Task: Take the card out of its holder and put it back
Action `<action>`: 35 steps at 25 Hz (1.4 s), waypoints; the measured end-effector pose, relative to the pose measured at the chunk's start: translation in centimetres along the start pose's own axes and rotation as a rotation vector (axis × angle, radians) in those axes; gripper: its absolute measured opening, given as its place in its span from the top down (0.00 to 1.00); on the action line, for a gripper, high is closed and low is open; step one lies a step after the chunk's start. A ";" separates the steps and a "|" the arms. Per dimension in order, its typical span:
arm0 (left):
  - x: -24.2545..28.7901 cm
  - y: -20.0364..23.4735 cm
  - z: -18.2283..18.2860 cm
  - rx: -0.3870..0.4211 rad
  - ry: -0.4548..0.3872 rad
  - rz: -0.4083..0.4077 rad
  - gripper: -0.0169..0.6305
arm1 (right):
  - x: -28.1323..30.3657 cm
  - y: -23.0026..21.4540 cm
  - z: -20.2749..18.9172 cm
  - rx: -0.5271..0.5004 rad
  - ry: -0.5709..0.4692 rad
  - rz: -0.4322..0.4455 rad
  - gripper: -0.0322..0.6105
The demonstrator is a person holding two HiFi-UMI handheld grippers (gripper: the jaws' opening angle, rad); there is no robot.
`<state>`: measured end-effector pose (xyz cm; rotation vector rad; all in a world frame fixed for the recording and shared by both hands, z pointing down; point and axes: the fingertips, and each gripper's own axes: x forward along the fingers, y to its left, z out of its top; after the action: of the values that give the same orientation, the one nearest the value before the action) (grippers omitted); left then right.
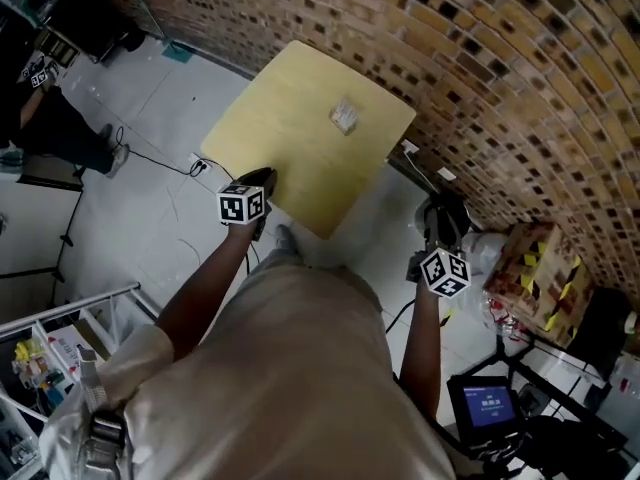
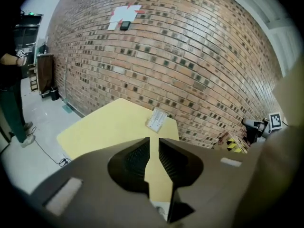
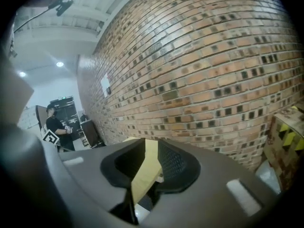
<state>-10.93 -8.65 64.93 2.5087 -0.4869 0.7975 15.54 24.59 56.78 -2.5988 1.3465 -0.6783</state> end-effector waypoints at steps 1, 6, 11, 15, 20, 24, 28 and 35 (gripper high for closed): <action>0.3 -1.5 0.1 0.016 0.000 -0.011 0.85 | -1.3 -1.4 -0.2 0.012 -0.004 -0.021 0.81; 1.0 -7.7 -0.2 0.108 -0.005 -0.062 0.85 | -7.2 -6.4 -0.8 0.029 -0.035 -0.090 0.81; 0.2 -11.4 -2.4 0.139 0.003 -0.071 0.85 | -11.5 -8.7 -1.4 0.033 -0.062 -0.101 0.81; -1.8 -12.5 -6.1 0.133 0.027 -0.060 0.85 | -13.9 -8.7 -2.6 0.010 -0.050 -0.074 0.81; -3.9 -13.1 -9.7 0.135 0.045 -0.022 0.86 | -15.2 -7.5 -4.1 -0.051 -0.009 -0.018 0.81; -5.7 -13.3 -10.7 0.132 0.025 0.006 0.88 | -15.8 -6.5 -5.7 -0.081 0.043 0.024 0.81; -6.8 -12.5 -10.8 0.110 0.000 0.042 0.88 | -14.8 -4.6 -7.1 -0.136 0.098 0.086 0.81; -6.6 -13.0 -11.0 0.170 0.013 0.034 0.88 | -14.2 -2.3 -6.8 -0.169 0.105 0.144 0.81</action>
<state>-14.94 9.17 64.77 2.6550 -0.4764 0.9026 7.11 37.92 58.96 -2.5908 1.6721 -0.7166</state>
